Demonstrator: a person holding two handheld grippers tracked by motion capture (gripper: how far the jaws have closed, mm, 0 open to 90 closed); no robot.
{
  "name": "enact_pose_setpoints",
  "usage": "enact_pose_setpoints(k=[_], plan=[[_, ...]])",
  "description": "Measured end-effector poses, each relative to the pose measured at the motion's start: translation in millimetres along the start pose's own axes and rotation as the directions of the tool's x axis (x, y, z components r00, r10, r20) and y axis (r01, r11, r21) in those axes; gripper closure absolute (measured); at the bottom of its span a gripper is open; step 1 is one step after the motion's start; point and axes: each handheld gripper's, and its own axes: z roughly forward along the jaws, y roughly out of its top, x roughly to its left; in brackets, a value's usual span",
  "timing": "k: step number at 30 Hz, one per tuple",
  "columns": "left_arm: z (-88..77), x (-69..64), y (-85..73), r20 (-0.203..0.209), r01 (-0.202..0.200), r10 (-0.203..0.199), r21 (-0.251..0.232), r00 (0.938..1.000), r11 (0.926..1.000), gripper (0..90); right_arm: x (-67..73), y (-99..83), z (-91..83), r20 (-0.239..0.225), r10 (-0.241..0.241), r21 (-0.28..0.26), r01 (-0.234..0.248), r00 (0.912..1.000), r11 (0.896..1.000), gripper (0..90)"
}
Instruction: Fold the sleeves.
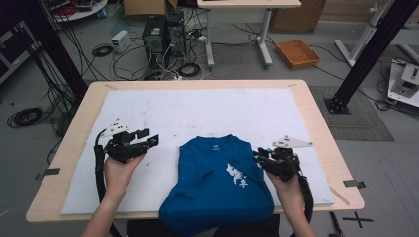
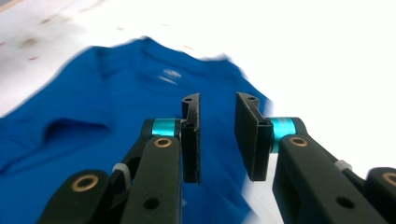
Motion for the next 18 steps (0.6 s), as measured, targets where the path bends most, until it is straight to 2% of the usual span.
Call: enact_pose_setpoints(k=[3, 7, 10, 12, 15, 18], plan=[[0.1, -0.6, 0.2, 0.003, -0.003, 0.003, 0.003, 1.0000, 1.0000, 46.6, -16.3, -16.3, -4.7, -0.018, 0.067, 0.010, -0.066, 0.9976, 0.998, 68.8], [0.7, -1.4, 0.2, 0.004, -0.005, 0.005, 0.005, 1.0000, 1.0000, 46.6, -20.2, -29.7, -1.1, -0.058, 0.098, 0.057, -0.095, 0.9935, 0.994, 68.1], [1.3, -1.6, 0.0, 0.005, -0.005, 0.005, 0.009, 1.0000, 0.9999, 46.6, -18.1, -33.5, 2.8, -0.070, 0.100, 0.083, -0.094, 0.9925, 0.992, 68.3], [1.7, -1.4, -0.2, 0.003, 0.000, 0.000, 0.010, 1.0000, 1.0000, 46.6, -17.3, -35.8, 6.3, -0.082, 0.094, 0.100, -0.086, 0.9922, 0.991, 75.0], [2.0, -1.3, -0.6, 0.003, -0.002, 0.002, 0.015, 1.0000, 0.9999, 46.6, -13.6, -37.8, 9.1, -0.090, 0.059, 0.122, -0.047, 0.9942, 0.991, 89.7], [2.0, -1.2, -0.6, 0.002, -0.002, 0.002, 0.014, 1.0000, 0.9999, 46.6, -8.2, -36.9, 6.7, -0.106, 0.027, 0.107, -0.015, 0.9940, 0.994, 90.0]])
